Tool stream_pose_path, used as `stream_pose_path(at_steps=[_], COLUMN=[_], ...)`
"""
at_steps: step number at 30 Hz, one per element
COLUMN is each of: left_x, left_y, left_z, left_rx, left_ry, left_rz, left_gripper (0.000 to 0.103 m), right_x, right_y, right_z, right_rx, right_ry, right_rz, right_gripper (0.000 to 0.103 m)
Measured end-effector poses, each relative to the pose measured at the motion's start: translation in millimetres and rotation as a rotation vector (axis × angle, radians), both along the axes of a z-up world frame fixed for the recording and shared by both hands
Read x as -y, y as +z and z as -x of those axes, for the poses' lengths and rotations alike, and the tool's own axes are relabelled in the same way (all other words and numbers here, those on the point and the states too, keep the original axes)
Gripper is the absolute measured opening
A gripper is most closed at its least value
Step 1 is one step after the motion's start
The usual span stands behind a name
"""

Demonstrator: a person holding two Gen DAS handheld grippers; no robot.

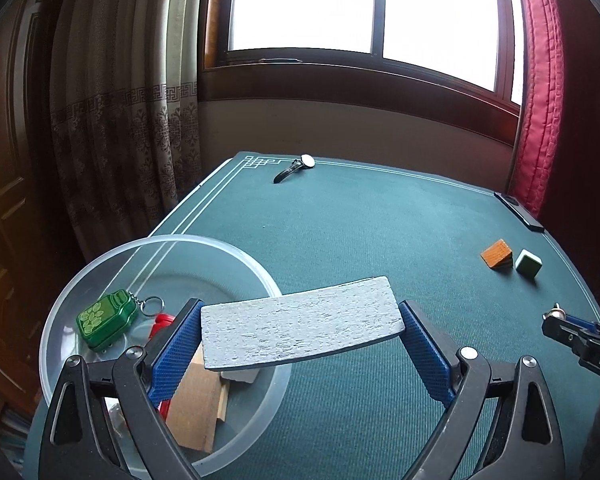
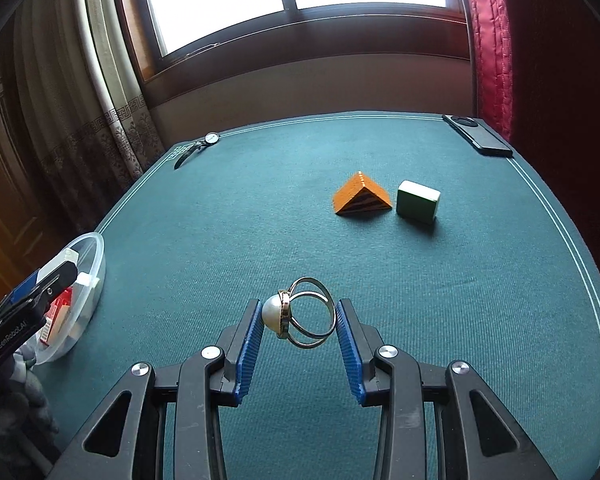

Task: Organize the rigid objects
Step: 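Carry the white block over the bowl with the left tool while the right tool holds the ring, then open the left tool to drop the long white block into the bowl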

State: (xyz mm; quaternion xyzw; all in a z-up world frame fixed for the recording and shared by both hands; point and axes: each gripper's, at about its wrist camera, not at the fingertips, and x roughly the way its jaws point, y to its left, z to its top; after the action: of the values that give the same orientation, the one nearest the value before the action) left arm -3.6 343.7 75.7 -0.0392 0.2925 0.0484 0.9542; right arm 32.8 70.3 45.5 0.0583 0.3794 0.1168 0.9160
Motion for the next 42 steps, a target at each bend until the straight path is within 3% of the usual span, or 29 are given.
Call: stream_pose_path(at_steps=[22,42], left_x=[-111,-139], left_y=[14,17], left_z=[8,11], left_rx=[0.025,0.02], left_ry=[0.217,0.277], left_rz=[0.084,0.142], left_gripper=[0.095,0.096], right_x=[-72,-172], right_y=[1,29], right_z=[4,16], right_rx=[-0.008,0.041], right_ry=[0.152,0.372], right_rz=[-0.017,-0.059], right_gripper=[0.039,0.039])
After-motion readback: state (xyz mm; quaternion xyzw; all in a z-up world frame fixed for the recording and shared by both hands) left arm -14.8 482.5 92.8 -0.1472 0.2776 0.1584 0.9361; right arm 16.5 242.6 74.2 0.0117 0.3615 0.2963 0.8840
